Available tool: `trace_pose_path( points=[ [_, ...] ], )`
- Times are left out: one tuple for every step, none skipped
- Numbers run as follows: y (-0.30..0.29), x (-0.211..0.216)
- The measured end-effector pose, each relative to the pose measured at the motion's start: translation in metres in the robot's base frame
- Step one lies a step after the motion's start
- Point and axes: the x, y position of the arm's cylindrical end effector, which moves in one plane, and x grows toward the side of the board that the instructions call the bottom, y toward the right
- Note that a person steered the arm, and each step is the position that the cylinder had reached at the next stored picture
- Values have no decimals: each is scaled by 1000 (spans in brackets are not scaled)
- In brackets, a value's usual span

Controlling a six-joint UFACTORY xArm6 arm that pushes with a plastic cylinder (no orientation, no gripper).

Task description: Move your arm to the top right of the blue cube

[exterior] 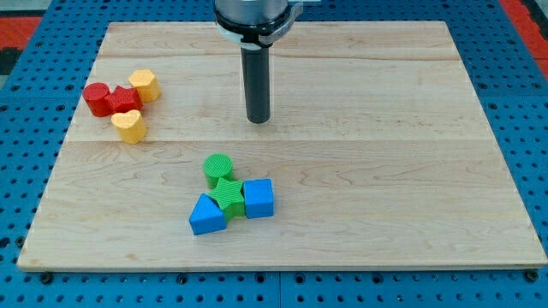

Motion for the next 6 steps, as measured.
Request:
trace_pose_path(
  points=[
    [0, 0],
    [1, 0],
    [1, -2],
    [1, -2],
    [12, -2],
    [41, 30]
  ],
)
